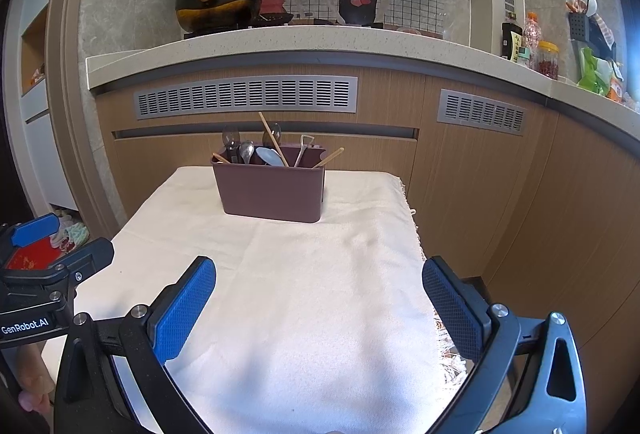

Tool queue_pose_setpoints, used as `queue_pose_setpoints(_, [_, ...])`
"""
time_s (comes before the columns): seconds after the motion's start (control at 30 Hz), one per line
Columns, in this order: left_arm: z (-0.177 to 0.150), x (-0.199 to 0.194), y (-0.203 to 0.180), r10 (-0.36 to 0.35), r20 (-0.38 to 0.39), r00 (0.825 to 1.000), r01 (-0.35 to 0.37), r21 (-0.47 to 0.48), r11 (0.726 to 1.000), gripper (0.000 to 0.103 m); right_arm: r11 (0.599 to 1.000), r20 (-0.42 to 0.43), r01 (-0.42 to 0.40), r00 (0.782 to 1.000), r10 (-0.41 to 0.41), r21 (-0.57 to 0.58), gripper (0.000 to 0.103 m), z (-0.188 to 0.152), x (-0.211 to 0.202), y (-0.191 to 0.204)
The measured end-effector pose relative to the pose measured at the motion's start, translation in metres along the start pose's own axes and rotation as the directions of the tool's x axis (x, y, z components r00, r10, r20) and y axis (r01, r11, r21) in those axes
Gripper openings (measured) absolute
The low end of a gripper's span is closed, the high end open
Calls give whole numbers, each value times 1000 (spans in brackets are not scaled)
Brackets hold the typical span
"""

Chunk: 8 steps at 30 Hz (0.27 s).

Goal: Organize utensils

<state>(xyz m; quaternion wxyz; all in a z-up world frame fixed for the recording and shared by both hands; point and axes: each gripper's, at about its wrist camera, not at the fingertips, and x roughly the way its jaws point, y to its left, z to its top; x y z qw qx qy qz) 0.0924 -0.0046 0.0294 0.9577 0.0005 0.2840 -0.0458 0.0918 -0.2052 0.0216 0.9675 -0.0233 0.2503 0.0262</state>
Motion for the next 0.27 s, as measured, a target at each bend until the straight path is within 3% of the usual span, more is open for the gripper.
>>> queue_pose_setpoints(0.27, [-3, -1, -1, 3, 14, 1000, -3, 20, 1000, 100, 1000, -3, -2, 1000, 2, 3, 103, 0, 0, 0])
